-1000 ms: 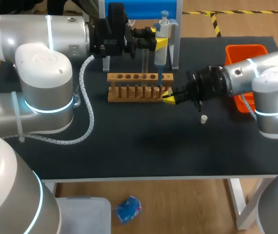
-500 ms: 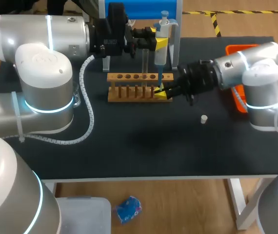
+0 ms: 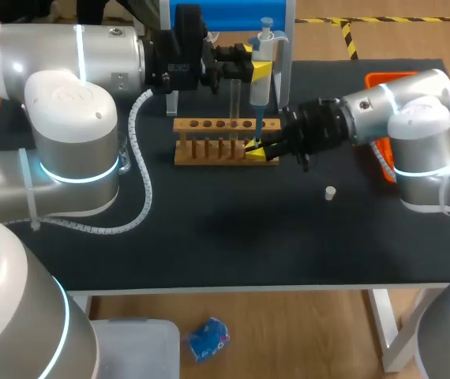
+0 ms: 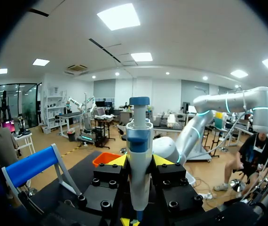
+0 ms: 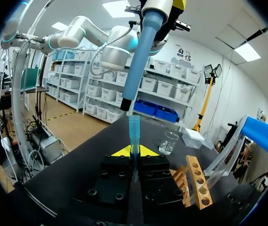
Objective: Invert the test tube, pick up the pipette, mount the tip to pipette, aspirate from beaker and dispense into the tube, eject the tip, return the pipette, and cap with the stopper.
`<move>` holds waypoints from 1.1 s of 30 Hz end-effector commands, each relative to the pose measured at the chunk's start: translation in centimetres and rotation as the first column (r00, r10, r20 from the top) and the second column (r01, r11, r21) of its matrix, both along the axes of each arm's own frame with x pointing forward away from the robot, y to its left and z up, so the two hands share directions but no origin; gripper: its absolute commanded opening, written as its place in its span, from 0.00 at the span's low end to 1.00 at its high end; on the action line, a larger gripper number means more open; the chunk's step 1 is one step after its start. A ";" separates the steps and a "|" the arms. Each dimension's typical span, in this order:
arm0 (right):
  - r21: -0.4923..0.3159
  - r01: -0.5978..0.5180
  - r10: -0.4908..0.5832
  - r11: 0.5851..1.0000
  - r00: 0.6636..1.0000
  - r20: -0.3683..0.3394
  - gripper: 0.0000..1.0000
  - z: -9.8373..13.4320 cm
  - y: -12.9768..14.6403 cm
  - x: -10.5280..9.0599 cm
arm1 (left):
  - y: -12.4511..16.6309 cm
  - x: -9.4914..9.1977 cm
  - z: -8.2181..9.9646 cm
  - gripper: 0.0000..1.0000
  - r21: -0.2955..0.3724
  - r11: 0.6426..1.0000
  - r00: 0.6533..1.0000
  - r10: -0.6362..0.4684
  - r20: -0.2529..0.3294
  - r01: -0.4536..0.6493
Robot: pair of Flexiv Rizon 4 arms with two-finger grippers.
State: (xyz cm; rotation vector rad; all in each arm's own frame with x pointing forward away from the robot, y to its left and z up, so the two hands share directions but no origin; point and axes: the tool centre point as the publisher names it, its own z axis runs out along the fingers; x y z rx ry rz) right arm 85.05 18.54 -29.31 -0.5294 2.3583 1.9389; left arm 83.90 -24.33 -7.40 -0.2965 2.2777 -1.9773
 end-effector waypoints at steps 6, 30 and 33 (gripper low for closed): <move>0.013 -0.014 0.014 1.000 1.000 0.008 0.00 0.6 -0.1 -0.3 | 0.0 0.0 0.1 0.00 0.002 1.000 1.000 0.000 -0.001 0.000; 0.012 -0.011 0.011 1.000 1.000 -0.003 0.00 0.3 -0.4 -0.6 | 0.0 0.0 0.1 0.00 0.002 1.000 1.000 0.000 -0.001 0.000; 0.014 -0.013 0.013 1.000 1.000 0.001 0.00 0.5 -0.3 -0.5 | 0.0 0.0 0.1 0.00 0.002 1.000 1.000 0.000 -0.001 0.000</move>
